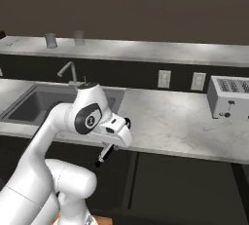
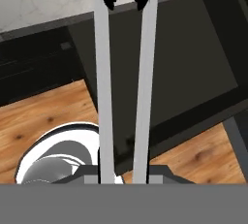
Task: Take the tongs from the drawer on the right and place them on the dining counter next to the tray containing the kebab skewer.
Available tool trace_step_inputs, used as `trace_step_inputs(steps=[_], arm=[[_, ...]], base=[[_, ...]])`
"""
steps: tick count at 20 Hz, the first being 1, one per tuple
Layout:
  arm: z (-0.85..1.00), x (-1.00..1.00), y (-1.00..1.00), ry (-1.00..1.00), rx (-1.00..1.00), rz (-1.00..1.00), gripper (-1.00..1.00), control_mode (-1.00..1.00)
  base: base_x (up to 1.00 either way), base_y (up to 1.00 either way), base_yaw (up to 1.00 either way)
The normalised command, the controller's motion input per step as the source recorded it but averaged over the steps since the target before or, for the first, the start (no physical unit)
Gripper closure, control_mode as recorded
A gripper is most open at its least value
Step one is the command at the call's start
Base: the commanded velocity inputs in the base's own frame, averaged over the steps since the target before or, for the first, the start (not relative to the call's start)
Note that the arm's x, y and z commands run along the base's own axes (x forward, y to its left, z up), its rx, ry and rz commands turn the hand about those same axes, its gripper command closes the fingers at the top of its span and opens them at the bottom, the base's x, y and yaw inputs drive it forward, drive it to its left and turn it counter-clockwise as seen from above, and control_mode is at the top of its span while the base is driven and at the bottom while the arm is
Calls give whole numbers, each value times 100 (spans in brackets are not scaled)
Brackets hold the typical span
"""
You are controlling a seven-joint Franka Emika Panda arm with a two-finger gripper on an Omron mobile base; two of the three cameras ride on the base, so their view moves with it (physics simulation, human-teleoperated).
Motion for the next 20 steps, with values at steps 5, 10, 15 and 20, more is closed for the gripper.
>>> trace_step_inputs(steps=[5,10,15,20], arm=[[0,0,0,0,0,0,100,100],[0,0,0,0,0,0,100,100],[0,0,0,0,0,0,100,100],[0,0,0,0,0,0,100,100]], base=[[-28,79,6],[-23,93,16],[-41,92,11],[-22,90,4]])
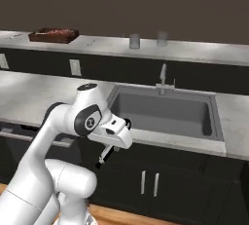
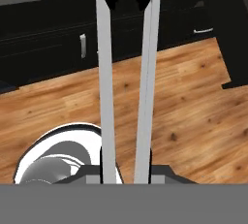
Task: Take the tongs from the drawer on the right and place them on the dining counter next to the tray containing the kebab skewer.
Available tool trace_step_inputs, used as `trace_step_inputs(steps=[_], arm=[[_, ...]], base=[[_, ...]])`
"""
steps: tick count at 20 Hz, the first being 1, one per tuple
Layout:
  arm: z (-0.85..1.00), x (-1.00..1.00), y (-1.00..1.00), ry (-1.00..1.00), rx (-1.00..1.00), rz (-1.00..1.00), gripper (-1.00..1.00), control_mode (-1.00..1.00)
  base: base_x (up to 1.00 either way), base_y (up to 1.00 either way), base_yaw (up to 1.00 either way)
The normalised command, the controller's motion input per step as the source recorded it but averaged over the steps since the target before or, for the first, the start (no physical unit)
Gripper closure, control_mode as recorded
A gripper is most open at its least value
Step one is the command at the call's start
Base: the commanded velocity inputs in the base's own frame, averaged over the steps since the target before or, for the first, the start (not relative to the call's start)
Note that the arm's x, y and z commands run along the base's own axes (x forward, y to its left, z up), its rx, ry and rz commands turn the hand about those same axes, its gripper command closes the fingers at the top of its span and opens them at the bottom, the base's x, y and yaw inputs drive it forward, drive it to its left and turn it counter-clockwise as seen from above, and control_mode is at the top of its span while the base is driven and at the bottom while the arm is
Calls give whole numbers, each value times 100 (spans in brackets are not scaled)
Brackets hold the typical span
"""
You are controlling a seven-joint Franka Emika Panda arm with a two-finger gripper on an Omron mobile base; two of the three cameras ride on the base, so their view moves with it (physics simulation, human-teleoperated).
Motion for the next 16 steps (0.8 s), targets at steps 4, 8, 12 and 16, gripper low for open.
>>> trace_step_inputs(steps=[4,8,12,16], arm=[[0,0,0,0,0,0,100,100],[0,0,0,0,0,0,100,100],[0,0,0,0,0,0,100,100],[0,0,0,0,0,0,100,100]], base=[[-8,94,1],[-6,94,1],[-4,94,1],[-2,92,0]])
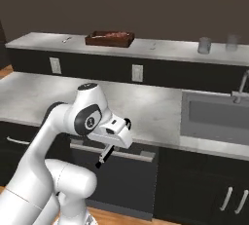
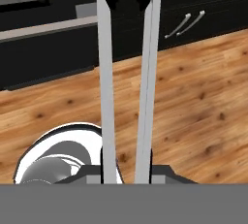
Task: Take the tongs from the drawer on the right and place them on the dining counter next to the tray containing the kebab skewer.
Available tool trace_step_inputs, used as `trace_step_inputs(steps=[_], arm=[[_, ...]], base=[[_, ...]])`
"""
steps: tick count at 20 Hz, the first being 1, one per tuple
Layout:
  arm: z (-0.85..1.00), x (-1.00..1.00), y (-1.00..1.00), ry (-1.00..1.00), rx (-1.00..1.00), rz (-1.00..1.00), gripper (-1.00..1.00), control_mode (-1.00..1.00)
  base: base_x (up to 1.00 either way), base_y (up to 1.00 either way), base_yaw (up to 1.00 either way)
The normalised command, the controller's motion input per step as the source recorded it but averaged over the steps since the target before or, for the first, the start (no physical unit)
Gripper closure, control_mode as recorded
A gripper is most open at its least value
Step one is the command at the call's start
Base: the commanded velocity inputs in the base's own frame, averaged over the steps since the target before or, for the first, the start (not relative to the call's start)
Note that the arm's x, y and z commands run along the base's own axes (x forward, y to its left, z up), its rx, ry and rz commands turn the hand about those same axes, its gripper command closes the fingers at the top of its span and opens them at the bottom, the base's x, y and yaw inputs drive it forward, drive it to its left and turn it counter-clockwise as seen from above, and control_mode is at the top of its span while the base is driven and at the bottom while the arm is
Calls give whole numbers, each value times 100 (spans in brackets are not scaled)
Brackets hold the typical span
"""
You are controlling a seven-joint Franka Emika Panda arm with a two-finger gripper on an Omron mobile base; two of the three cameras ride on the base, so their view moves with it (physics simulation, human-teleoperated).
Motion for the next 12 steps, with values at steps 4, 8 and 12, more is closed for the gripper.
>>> trace_step_inputs(steps=[4,8,12], arm=[[0,0,0,0,0,0,100,100],[0,0,0,0,0,0,100,100],[0,0,0,0,0,0,100,100]], base=[[-1,94,0],[0,94,0],[1,94,0]])
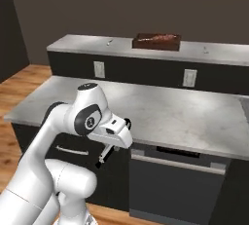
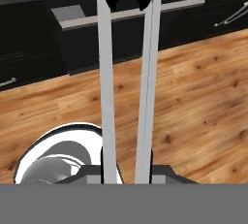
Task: Take the tongs from the drawer on the right and place them on the dining counter next to the tray containing the kebab skewer.
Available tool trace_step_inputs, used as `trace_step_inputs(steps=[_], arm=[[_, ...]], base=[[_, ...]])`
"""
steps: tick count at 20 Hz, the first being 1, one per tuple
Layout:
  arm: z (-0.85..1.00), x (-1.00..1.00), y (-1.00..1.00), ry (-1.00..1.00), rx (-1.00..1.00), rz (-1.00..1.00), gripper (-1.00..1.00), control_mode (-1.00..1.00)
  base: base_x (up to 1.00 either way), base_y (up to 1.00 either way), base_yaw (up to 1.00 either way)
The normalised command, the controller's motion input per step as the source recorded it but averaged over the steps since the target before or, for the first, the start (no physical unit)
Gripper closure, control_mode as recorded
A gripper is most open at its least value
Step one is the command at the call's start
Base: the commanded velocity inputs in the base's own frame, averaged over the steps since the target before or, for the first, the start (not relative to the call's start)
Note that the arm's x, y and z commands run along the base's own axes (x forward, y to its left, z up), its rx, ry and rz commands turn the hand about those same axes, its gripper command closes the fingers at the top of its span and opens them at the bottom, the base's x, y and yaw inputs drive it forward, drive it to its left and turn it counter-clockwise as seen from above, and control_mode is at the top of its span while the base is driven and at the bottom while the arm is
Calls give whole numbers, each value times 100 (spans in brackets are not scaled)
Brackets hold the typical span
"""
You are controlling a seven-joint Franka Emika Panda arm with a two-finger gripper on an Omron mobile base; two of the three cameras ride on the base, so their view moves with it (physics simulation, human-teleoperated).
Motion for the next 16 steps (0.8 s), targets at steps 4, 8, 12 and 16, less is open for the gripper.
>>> trace_step_inputs(steps=[4,8,12,16], arm=[[0,0,0,0,0,0,100,100],[0,0,0,0,0,0,100,100],[0,0,0,0,0,0,100,100],[0,0,0,0,0,0,100,100]], base=[[10,94,0],[16,94,0],[22,94,0],[23,94,0]])
